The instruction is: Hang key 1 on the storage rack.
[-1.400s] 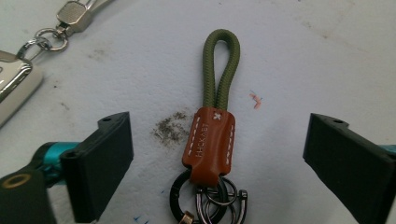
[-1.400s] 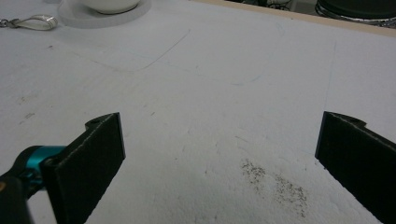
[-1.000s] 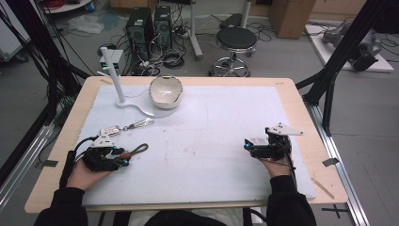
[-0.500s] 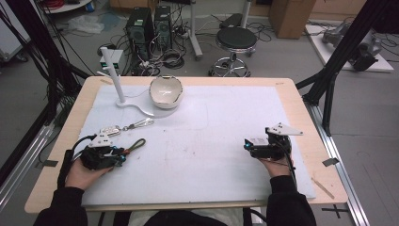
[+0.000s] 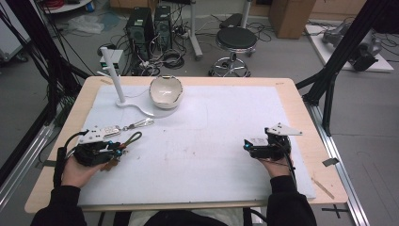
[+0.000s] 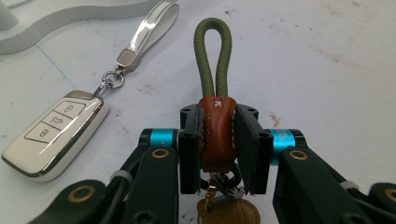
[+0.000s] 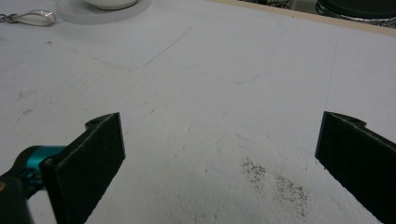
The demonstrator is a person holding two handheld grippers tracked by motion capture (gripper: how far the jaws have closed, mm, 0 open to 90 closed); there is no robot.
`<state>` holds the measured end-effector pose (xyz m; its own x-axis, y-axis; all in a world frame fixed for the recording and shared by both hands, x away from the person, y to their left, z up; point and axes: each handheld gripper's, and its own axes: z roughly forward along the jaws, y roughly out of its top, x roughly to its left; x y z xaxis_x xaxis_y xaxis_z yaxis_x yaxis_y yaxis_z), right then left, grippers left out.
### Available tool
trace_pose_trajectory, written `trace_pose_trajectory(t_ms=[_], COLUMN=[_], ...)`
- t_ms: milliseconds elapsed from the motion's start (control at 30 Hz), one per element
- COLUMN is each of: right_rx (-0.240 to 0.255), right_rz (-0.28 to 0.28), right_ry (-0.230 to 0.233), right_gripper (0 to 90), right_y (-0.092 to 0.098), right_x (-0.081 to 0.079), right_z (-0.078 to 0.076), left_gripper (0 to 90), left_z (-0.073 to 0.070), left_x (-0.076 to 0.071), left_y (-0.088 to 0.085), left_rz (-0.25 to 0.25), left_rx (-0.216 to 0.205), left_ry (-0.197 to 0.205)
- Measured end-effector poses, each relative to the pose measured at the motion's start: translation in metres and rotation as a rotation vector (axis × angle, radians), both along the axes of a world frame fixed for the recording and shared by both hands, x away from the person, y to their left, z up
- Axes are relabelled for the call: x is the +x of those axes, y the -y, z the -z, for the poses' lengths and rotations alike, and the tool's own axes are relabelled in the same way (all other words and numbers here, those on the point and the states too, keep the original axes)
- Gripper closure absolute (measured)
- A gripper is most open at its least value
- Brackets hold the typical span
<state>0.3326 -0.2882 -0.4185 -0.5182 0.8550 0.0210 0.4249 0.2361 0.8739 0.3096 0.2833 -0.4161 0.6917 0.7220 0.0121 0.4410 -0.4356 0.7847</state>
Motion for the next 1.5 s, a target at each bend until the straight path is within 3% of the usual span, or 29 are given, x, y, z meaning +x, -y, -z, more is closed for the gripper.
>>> trace_pose_trajectory(t_ms=[233, 367, 733, 1167, 1367, 1500], right_rx=[-0.009, -0.018, -0.022, -0.033, -0.032, -0.038], right_rz=[-0.005, -0.015, -0.018, -0.034, -0.037, -0.043], right_ry=[-0.003, -0.006, -0.004, -0.014, -0.017, -0.018], right_gripper=[0.4, 0.4, 0.4, 0.4, 0.4, 0.5], right_y=[-0.001, -0.003, -0.004, -0.006, -0.007, -0.008], right_x=[0.000, 0.000, -0.002, -0.001, -0.002, -0.002], right_z=[0.000, 0.001, 0.001, 0.002, 0.002, 0.002], left_gripper=[71.8, 71.9, 71.9, 71.9, 72.0, 72.0], left_z=[-0.005, -0.014, -0.026, -0.045, -0.057, -0.065], left_x=[0.004, 0.004, 0.012, 0.023, 0.037, 0.048], left_y=[-0.007, -0.013, -0.027, -0.028, -0.032, -0.031], left_rz=[-0.023, -0.038, -0.087, -0.081, -0.090, -0.090], left_rx=[-0.025, -0.056, -0.058, -0.024, -0.044, -0.036], left_ry=[-0.009, 0.010, 0.024, 0.034, 0.031, 0.022])
